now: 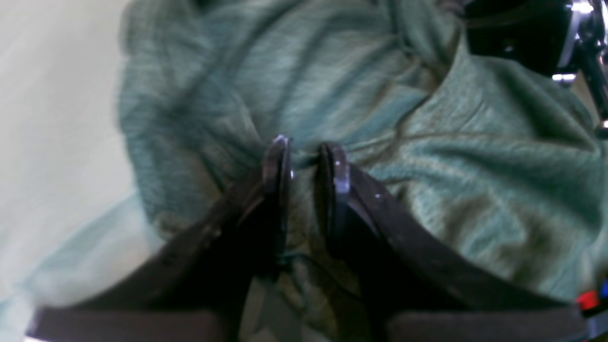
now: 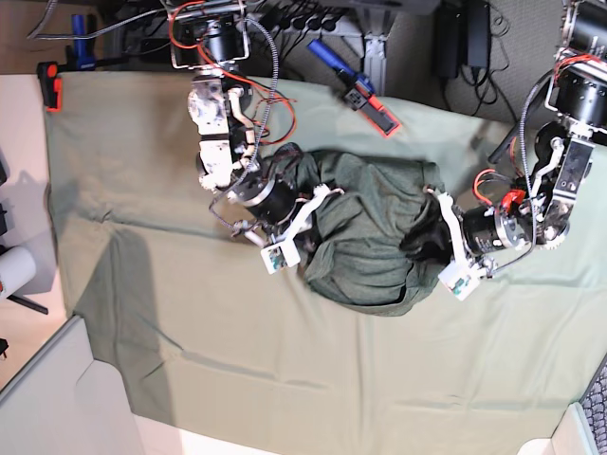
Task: Fold the T-shirt properly
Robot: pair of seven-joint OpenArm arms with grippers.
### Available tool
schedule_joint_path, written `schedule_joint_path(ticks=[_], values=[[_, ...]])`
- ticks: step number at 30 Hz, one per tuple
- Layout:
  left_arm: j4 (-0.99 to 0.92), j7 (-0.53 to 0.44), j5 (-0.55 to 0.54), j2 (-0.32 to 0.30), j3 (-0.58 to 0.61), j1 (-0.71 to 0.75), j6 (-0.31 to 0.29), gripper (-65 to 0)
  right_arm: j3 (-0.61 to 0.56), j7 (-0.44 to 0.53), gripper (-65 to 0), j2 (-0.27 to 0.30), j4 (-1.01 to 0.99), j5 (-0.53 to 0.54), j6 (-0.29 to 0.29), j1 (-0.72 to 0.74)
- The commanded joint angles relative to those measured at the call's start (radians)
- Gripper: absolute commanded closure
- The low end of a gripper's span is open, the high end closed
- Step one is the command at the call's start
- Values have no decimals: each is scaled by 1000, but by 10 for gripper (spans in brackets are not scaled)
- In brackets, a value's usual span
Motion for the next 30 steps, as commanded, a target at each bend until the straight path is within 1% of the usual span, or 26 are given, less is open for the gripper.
schedule_joint_path(ticks=[1, 7, 10, 17, 22, 26, 30], values=[[-1, -31, -1, -15, -5, -22, -6, -153, 1, 25, 0, 2, 4, -11, -1, 24], [-10, -61, 5, -75, -10, -28, -6, -153, 1, 26, 0, 3, -8, -26, -1, 40], [-10, -63, 4, -94, -10, -35, -6, -153, 1, 26, 0, 3, -8, -46, -2, 37], [-9, -64, 0, -96, -10, -34, -6, -153, 1, 26, 0, 8, -8, -50, -2, 34], [32, -62, -10, -97, -31, -34, -6, -153, 1, 27, 0, 8, 6, -23, -3, 34], [96, -11, -74, -97, -77, -31, -6, -153, 1, 26, 0, 8, 67, 10, -3, 31], [151, 55, -124, -97, -121, -29, -6, -153, 6, 21, 0, 8, 157, 13, -3, 31]])
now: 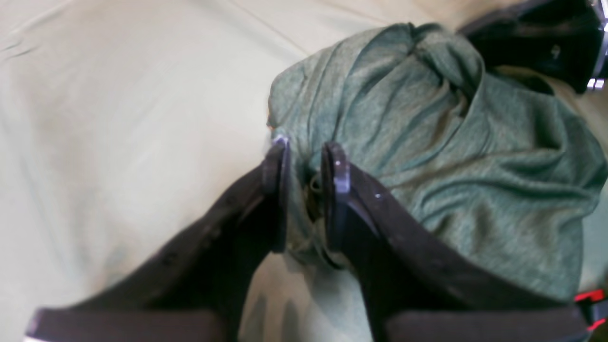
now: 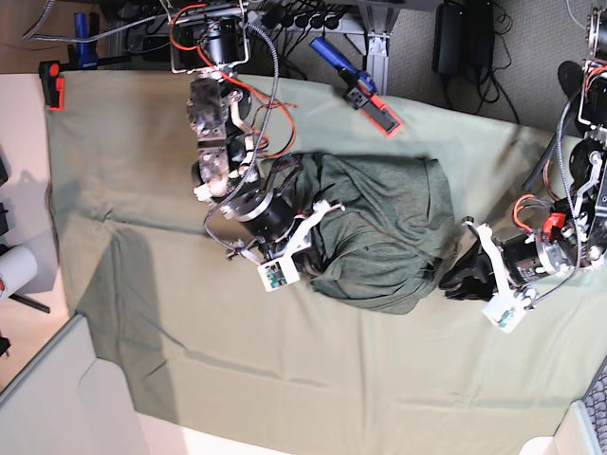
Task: Fold the T-shirt properly
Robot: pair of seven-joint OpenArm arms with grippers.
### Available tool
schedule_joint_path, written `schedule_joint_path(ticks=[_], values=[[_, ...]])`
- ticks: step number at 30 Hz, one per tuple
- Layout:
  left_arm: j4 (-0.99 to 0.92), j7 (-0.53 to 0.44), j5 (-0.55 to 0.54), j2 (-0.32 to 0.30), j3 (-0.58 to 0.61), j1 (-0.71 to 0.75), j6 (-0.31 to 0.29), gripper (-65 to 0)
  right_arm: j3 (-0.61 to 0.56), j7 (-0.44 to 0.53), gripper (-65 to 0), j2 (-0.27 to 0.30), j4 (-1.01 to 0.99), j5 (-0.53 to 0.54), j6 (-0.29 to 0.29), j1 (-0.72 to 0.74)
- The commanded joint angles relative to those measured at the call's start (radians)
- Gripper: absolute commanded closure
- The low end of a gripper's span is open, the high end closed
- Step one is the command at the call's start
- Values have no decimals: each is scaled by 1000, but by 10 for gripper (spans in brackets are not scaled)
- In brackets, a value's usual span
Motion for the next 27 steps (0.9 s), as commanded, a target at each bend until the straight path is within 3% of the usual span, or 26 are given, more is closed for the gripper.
schedule_joint_path(ticks=[1, 6, 12, 18, 27], values=[[35, -11, -37, -10, -17, -21, -6, -153, 9, 17, 0, 2, 41, 11, -2, 22], [162, 39, -89, -24, -62, 42, -6, -151, 51, -47, 0, 2, 137, 26, -2, 12], [385, 39, -89, -68, -175, 267, -6, -115, 173, -58, 0, 3, 283, 76, 0, -107], [516, 82, -173, -68, -356, 498, -6, -89, 339, -85, 0, 31, 438, 155, 1, -315], [594, 108, -210, -68, -596, 847, -6, -84, 579, -106, 0, 89, 539, 304, 1, -666]])
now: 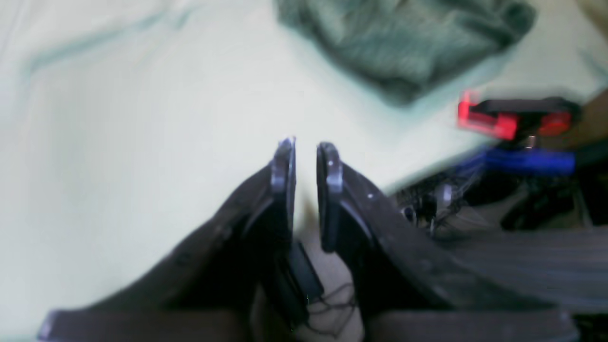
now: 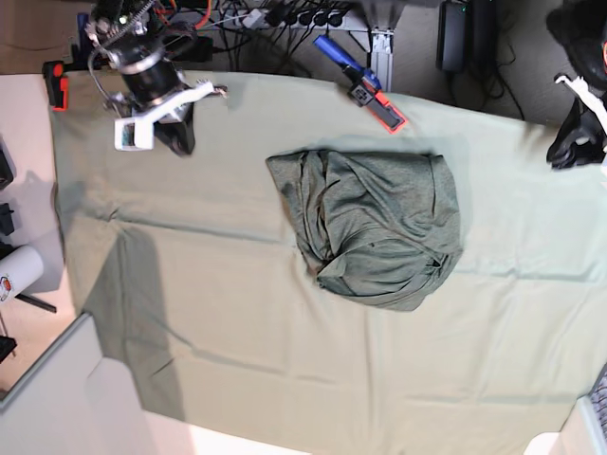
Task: Fold the T-shirt properly
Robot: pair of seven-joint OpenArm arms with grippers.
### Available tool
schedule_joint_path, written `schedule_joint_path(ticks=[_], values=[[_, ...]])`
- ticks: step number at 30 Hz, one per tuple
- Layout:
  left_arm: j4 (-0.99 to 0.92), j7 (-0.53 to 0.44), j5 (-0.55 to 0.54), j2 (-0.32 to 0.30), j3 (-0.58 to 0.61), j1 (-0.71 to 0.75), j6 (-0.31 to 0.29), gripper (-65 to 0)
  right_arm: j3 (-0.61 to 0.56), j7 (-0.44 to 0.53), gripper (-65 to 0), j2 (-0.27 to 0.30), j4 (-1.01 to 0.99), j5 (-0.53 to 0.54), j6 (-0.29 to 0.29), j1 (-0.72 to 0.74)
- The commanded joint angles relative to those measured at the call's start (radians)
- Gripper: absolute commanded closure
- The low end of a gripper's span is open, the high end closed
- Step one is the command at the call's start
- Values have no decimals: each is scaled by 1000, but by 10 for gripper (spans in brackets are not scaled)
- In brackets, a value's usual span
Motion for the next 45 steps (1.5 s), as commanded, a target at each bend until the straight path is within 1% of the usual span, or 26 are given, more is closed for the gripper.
schedule_joint_path(ticks=[1, 4, 6, 8, 11, 15, 18, 20, 22, 24, 25, 28, 30, 31, 34, 36, 38, 41, 45], values=[[17, -16, -17, -11, -30, 39, -8, -84, 27, 26, 0, 8, 20, 40, 6, -31], [17, -14, -16, -5, -94, 140, -8, -84, 79, 22, 0, 9, 20, 107, 6, -121], [17, -3, -5, 12, -127, 198, -8, -84, 95, 6, 0, 13, 19, 145, 6, -171], [16, 0, 29, 37, -149, 253, -8, -84, 93, -28, 0, 32, 19, 185, 6, -224], [-4, 0, 92, 68, -150, 321, -8, -84, 92, -43, 0, 55, 19, 225, 6, -304], [-101, 11, 96, 69, -117, 360, -8, -84, 92, -71, 0, 55, 13, 228, 6, -381], [-193, 84, 84, 34, -25, 361, -8, -84, 92, -105, 0, 49, -13, 226, 5, -444], [-257, 100, 89, -6, 62, 358, -8, -84, 92, -109, 0, 50, -38, 199, 5, -492], [-320, 104, 135, -37, 154, 342, -3, -84, 92, -109, 0, 50, -72, 154, 5, -541], [-390, 116, 203, -52, 239, 305, 82, -84, 92, -109, 0, 50, -115, 111, 3, -582], [-430, 116, 232, -54, 278, 280, 113, -84, 92, -110, 0, 50, -138, 102, 2, -600], [-572, 116, 301, -53, 386, 185, 168, -84, 92, -109, 0, 50, -221, 100, 2, -622], [-681, 127, 301, -53, 472, 107, 205, -78, 92, -109, 0, 52, -294, 91, -3, -609], [-737, 149, 301, -53, 522, 64, 214, -68, 90, -117, 0, 53, -338, 72, -3, -591], [-904, 172, 314, -40, 671, -74, 261, -58, 73, -192, 0, 69, -485, -15, -7, -500], [-1017, 164, 344, -14, 738, -164, 311, -58, 50, -229, 0, 91, -592, -31, -10, -424], [-1134, 124, 376, 29, 776, -248, 317, -58, 24, -232, 0, 110, -702, -31, -10, -347], [-1306, 56, 391, 109, 785, -357, 316, -58, -22, -232, 0, 126, -864, -31, -16, -215], [-1460, 35, 407, 217, 784, -465, 316, -58, -100, -232, 0, 121, -1035, -31, -16, -45]])
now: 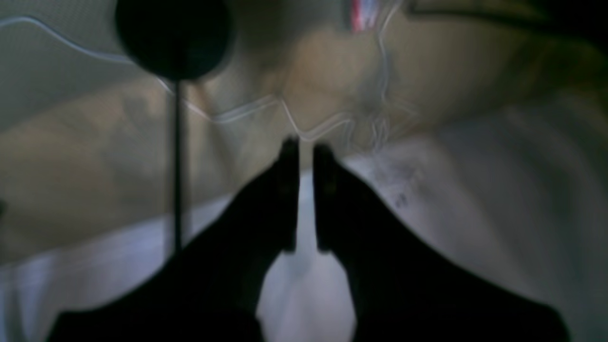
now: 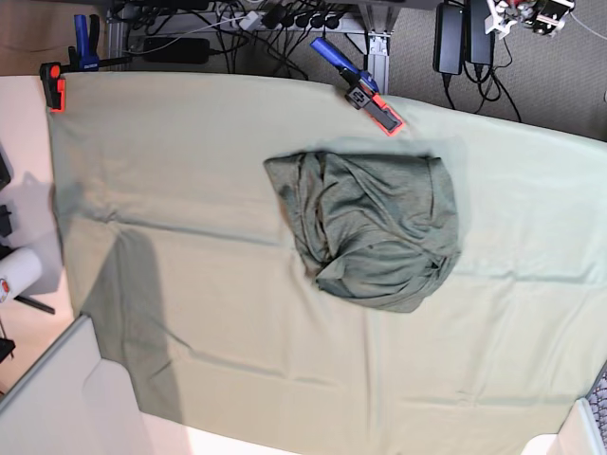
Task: Fold the T-shirt properly
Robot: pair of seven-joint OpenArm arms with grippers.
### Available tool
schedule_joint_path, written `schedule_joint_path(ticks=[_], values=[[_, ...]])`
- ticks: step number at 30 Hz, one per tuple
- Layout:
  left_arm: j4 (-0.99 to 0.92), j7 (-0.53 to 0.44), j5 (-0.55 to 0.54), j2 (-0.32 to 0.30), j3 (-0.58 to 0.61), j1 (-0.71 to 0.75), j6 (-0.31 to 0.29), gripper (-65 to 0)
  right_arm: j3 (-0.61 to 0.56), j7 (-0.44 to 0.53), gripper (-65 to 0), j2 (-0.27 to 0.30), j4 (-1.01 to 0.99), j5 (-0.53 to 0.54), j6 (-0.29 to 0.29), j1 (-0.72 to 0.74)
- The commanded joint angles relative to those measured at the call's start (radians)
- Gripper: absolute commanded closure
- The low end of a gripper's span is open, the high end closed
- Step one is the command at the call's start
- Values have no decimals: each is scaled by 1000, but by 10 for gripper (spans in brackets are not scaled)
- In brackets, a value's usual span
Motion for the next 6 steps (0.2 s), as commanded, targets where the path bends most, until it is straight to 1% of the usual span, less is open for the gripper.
schedule_joint_path(ticks=[1, 4, 5, 6], values=[[-18, 6, 11, 13, 0, -11, -5, -58, -20, -6, 0, 8, -24, -1, -3, 25], [-37, -19, 62, 69, 0, -34, -4, -58, -93, 2, 0, 0, -90, -1, -3, 111], [-37, -23, 78, 82, 0, -38, 4, -58, -113, 2, 0, -5, -101, -2, -3, 132], [-37, -25, 90, 93, 0, -44, 29, -58, -130, 2, 0, -10, -109, -5, -3, 152]])
